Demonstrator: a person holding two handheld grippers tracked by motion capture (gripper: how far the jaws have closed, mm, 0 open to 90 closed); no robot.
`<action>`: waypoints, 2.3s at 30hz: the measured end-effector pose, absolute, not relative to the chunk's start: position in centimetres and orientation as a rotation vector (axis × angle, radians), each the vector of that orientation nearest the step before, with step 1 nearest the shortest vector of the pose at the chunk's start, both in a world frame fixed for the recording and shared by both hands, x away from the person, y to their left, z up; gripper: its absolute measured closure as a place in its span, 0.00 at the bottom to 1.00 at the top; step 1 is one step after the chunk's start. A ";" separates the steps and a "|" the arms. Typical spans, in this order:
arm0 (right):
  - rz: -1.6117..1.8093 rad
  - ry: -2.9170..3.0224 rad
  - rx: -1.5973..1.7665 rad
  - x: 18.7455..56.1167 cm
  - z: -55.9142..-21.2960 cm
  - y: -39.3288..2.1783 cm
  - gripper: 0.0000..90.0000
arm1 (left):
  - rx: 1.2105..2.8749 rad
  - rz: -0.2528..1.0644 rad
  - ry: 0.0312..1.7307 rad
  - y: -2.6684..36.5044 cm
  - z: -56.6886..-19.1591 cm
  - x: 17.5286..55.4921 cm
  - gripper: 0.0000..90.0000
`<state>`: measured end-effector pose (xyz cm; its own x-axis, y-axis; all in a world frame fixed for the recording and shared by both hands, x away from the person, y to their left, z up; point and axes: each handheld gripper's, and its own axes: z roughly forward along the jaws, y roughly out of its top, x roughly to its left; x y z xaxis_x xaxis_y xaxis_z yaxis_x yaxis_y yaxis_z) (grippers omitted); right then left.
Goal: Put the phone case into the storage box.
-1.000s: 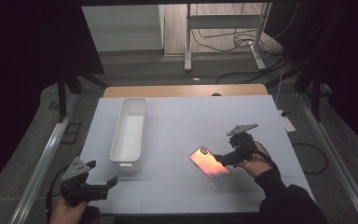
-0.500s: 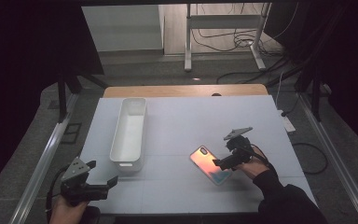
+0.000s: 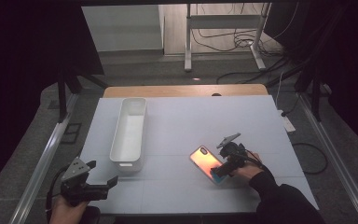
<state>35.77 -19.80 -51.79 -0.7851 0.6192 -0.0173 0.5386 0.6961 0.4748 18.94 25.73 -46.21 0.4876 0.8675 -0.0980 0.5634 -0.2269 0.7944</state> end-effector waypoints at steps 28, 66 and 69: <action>0.637 2.815 1.004 36.3 -49.9 -20.2 0.86 | 1.929 0.478 1.181 25.6 -46.2 18.9 0.03; 0.940 2.680 1.060 35.9 -46.4 -21.1 0.97 | 1.916 0.402 1.184 25.6 -45.8 19.0 0.00; 0.972 2.655 1.052 35.7 -45.9 -21.3 0.97 | 1.911 0.387 1.168 25.6 -45.6 19.0 0.00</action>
<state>35.75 -21.30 -45.89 -0.7497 0.6519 0.1142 0.5714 0.5507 0.6085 19.05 25.57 -45.57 0.5181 0.8409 -0.1567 0.5811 -0.2116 0.7858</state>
